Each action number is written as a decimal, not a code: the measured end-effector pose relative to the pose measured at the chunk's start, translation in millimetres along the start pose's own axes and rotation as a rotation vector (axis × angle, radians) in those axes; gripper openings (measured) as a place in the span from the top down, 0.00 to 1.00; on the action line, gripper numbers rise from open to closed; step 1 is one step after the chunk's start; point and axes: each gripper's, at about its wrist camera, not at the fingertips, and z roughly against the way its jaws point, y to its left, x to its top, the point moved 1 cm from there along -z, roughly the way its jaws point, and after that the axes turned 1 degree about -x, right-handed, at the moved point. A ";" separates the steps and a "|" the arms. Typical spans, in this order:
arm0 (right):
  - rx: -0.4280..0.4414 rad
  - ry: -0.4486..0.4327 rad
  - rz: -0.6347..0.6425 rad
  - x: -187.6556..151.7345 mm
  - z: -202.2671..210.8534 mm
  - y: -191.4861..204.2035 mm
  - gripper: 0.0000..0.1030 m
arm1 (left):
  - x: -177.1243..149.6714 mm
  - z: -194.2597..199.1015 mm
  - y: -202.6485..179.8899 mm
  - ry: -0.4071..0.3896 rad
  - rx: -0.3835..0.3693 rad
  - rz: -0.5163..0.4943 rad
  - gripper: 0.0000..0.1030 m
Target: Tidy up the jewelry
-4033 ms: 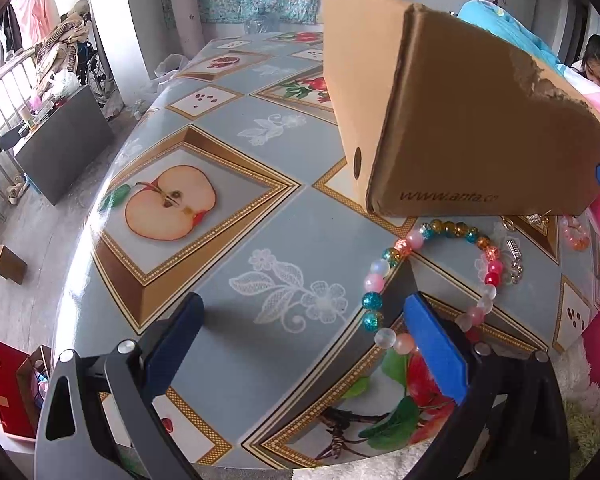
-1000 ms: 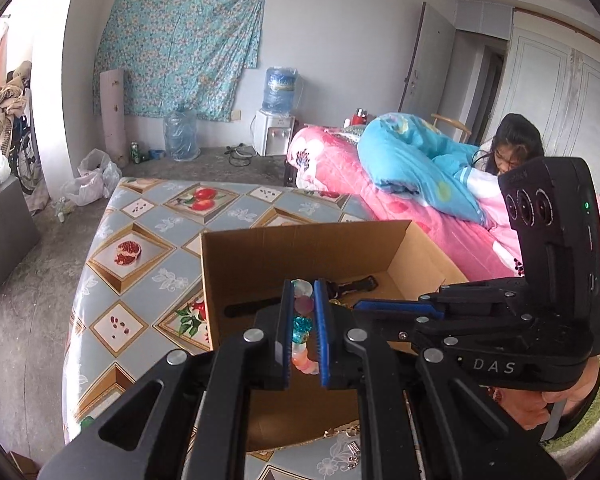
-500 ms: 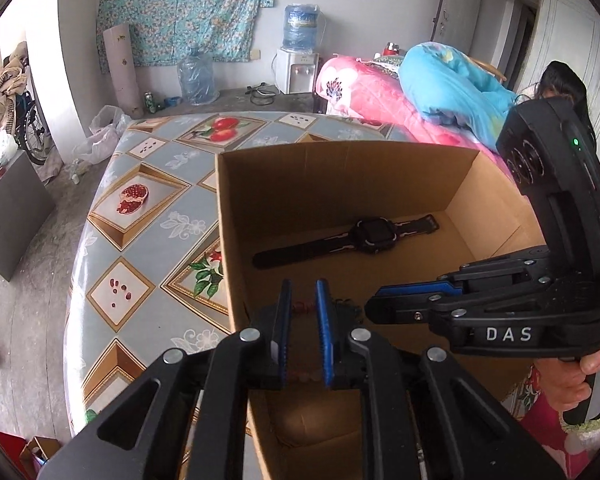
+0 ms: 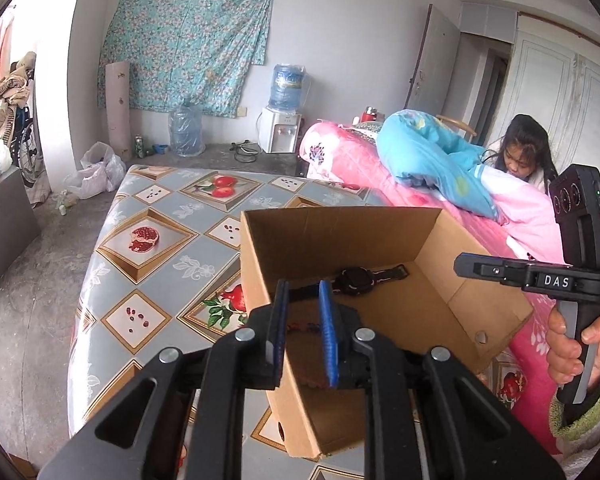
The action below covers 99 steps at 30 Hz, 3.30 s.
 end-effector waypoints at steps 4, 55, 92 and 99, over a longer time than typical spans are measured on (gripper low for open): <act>0.003 -0.068 0.039 -18.6 37.0 0.6 0.79 | -10.5 10.2 -5.1 -0.003 -0.088 -0.012 0.83; -0.626 -0.079 0.157 -106.9 86.3 -38.3 0.08 | -150.1 30.4 -84.0 0.128 0.107 0.048 0.81; -0.104 0.301 0.140 -155.7 -27.9 18.5 0.85 | -157.2 -24.3 -109.6 0.185 0.030 -0.164 0.81; -0.096 0.306 0.120 -154.2 -35.0 14.1 0.85 | -161.0 -40.6 -115.8 0.227 0.037 -0.189 0.87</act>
